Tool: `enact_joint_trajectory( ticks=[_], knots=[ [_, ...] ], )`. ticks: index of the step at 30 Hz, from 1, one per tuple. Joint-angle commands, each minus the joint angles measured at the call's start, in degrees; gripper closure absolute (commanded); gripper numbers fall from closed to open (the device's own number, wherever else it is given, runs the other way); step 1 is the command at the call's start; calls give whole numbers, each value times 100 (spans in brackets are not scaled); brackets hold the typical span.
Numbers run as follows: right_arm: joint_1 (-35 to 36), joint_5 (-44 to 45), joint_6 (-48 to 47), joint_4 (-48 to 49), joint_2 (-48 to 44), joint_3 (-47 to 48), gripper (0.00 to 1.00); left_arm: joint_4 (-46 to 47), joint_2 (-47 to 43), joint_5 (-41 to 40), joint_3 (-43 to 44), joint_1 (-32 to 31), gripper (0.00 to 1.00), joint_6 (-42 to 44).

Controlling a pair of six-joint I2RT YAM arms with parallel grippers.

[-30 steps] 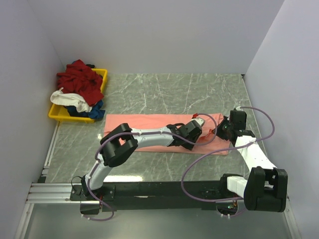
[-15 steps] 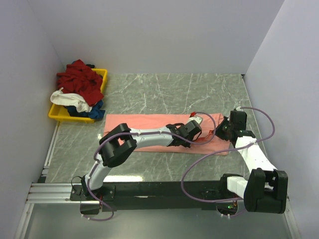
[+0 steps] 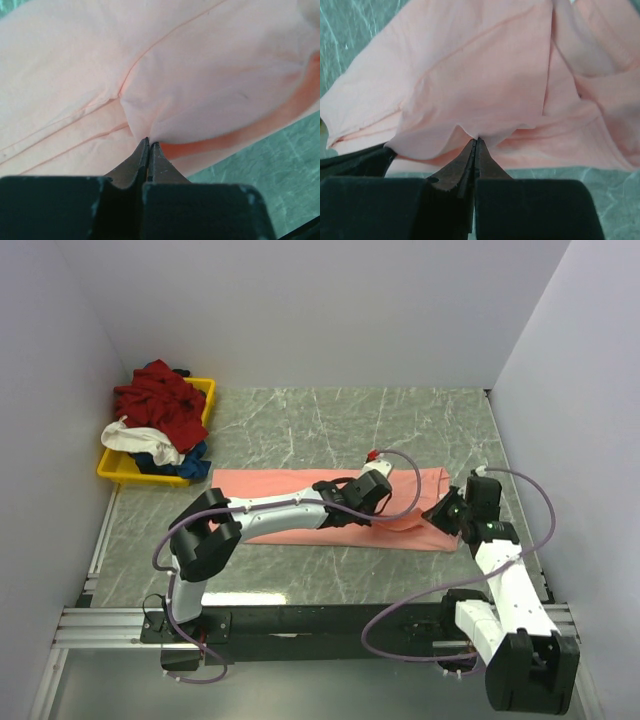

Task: Fold and stack the t-shirts
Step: Fold the tshirt

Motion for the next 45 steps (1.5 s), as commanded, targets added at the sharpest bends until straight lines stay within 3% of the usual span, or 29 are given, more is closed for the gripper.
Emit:
enact_joint_trajectory(
  ticks=[1, 5, 6, 11, 16, 20, 24, 30, 36, 45],
  knots=[
    [-17, -397, 261, -285, -441, -313, 100, 53, -202, 92, -193, 1, 99, -93],
    [-17, -530, 403, -512, -741, -420, 100, 141, -219, 267, -325, 1, 93, -111],
    [-17, -469, 394, -635, -846, -411, 91, 159, -254, 355, -360, -8, 82, -120],
    [-17, -547, 499, -882, -1276, -297, 72, 317, -535, 619, -633, 62, 61, -199],
    [-8, -337, 473, -812, -1234, -34, 66, 493, -1150, 1171, -940, 395, 52, -260],
    [88, -302, 649, -198, -655, 11, 66, 484, -1405, 1401, -1169, 800, 55, -366],
    [466, 260, 798, 390, 303, 169, 66, 326, -1406, 1489, -1450, 1204, 64, -550],
    [467, 752, 904, 936, 1481, 388, 66, 405, -1564, 1341, -2276, 1714, 78, -814],
    [467, 1087, 808, 1078, 2711, 888, 66, 554, -1670, 998, -3057, 1899, 84, -1130],
    [467, 1061, 605, 718, 4593, 2259, 68, 642, -1678, 900, -3444, 1926, 90, -1499]
  ],
)
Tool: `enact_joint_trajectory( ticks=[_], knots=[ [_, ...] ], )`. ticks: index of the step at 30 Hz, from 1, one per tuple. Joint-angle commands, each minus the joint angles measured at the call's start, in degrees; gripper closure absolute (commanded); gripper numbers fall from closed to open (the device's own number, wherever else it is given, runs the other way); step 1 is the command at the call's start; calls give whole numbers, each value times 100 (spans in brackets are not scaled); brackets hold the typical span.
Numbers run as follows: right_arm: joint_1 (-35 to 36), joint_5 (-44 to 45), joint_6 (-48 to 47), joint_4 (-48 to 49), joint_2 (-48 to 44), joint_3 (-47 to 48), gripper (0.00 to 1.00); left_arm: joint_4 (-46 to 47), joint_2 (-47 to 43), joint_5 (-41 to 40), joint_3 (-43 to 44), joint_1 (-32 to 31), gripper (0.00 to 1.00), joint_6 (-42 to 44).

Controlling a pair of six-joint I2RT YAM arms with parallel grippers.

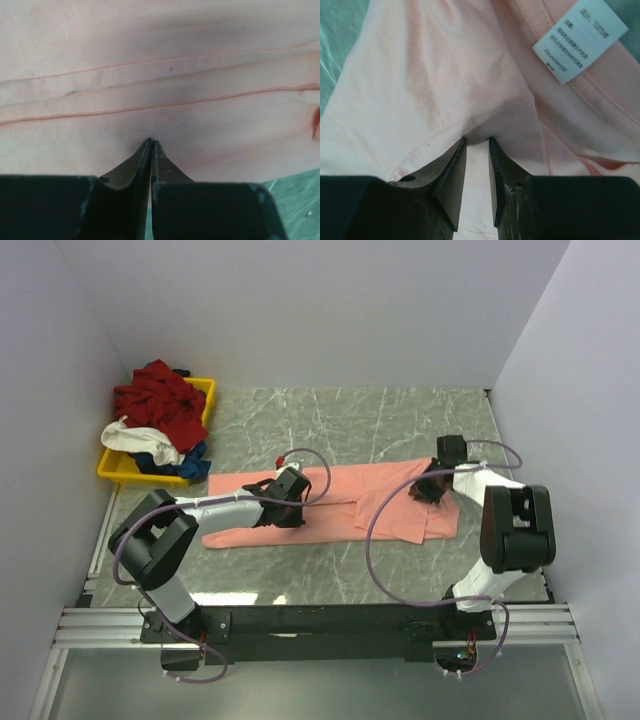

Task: Fold and stack the t-shirts
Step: Fold the tshirt

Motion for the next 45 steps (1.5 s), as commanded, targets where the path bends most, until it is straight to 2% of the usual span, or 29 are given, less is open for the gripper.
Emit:
enact_joint_trajectory(
  ticks=[1, 8, 16, 20, 25, 28, 30, 31, 33, 35, 40, 43, 45],
  knots=[
    [23, 202, -190, -117, 567, 643, 68, 93, -178, -33, -316, 4, 90, -284],
    [189, 123, -436, -1022, 1771, 2453, 69, 515, -425, 416, -703, -180, 89, -1074],
    [444, 272, -814, -2156, 3281, 4913, 69, 814, 153, 583, -185, -1208, 87, -1980],
    [576, 255, -938, -2631, 3907, 6108, 69, 675, 514, 662, 543, -1437, 83, -1920],
    [577, -288, -1078, -2473, 4075, 6655, 67, 307, 585, 566, 1378, -1402, 69, -1359],
    [515, -80, -1148, -2824, 3927, 7261, 62, -36, 743, 460, 2125, -1148, 65, -868],
    [410, -18, -1114, -2747, 3359, 7079, 55, -117, 831, 373, 2600, -823, 63, -576],
    [331, -61, -1061, -2615, 3120, 6886, 54, -47, 980, 468, 2732, -700, 56, -227],
    [76, -237, -859, -2272, 2410, 6192, 52, -160, 1252, 504, 3329, -383, 53, 423],
    [-309, -403, -675, -1931, 1951, 5422, 51, -205, 1727, 582, 4012, -260, 39, 996],
    [-566, -571, -384, -1077, 316, 3662, 50, -529, 3130, 934, 5596, -233, 21, 2526],
    [-557, -685, -69, -532, -581, 2293, 50, -740, 3817, 1039, 6667, -242, 15, 3054],
    [-557, -730, -6, -259, -1177, 1824, 50, -793, 4047, 1006, 6899, -259, 14, 3326]
  ],
)
